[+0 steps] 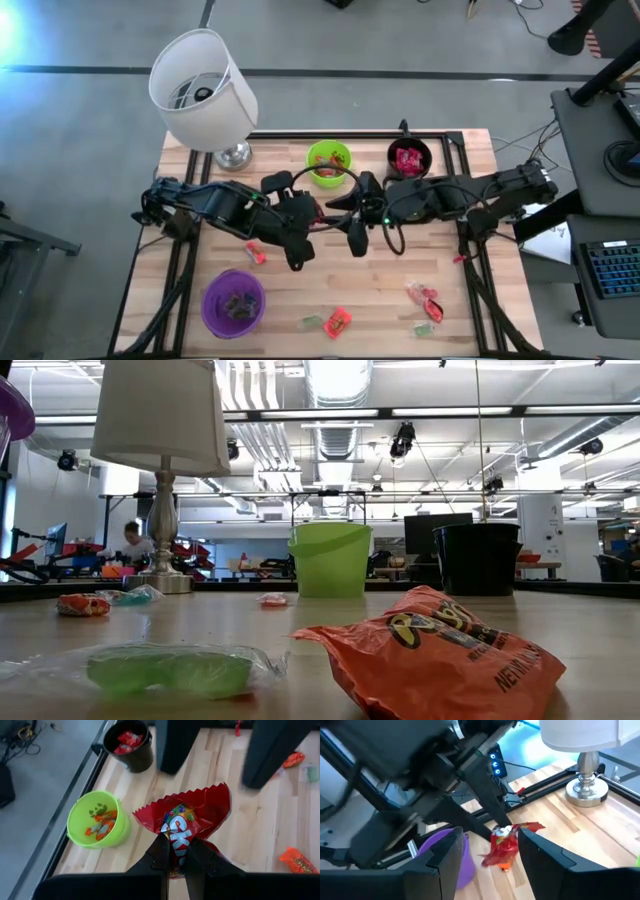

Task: Sort candy
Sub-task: Put the red candy into the black bucket

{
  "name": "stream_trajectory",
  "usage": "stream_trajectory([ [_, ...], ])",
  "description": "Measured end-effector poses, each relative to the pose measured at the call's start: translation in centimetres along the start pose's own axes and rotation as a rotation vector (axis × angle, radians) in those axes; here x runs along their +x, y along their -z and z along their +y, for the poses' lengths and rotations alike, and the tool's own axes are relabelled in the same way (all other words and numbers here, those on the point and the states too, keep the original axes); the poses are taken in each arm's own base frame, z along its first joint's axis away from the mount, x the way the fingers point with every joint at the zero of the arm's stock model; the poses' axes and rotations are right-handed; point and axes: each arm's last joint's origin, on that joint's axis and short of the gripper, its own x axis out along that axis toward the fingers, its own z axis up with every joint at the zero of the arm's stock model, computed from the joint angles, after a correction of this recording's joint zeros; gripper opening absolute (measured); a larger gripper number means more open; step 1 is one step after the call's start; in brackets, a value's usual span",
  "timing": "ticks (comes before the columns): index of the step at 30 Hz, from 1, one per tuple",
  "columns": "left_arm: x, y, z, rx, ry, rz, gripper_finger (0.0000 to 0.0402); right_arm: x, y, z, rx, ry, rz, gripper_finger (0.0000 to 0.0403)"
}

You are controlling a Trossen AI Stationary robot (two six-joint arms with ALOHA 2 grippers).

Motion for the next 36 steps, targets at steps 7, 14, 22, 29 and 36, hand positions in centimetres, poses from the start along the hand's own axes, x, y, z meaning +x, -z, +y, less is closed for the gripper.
stream_trajectory([
  [7, 0.0, -0.5, -0.2, 0.028, 0.018, -0.046, 0.0008, 0.9, 0.5, 0.0, 0.021, 0.018, 0.012, 0.0181],
  [14, 0.0, -0.5, -0.1, 0.040, -0.004, -0.055, 0.0008, 0.9, 0.6, -0.1, 0.035, 0.040, 0.010, 0.0137],
  [22, -0.1, -0.6, 0.0, 0.074, -0.048, -0.070, 0.0008, 1.2, 0.7, -0.1, 0.052, 0.050, 0.012, 0.0078],
  [29, 0.0, -0.6, 0.2, 0.101, -0.058, -0.070, 0.0008, 1.4, 0.9, -0.1, 0.054, 0.053, 0.016, 0.0065],
  [36, 0.0, -0.7, 0.3, 0.121, -0.065, -0.072, 0.0008, 1.4, 0.9, -0.1, 0.031, 0.047, 0.018, 0.0011],
])
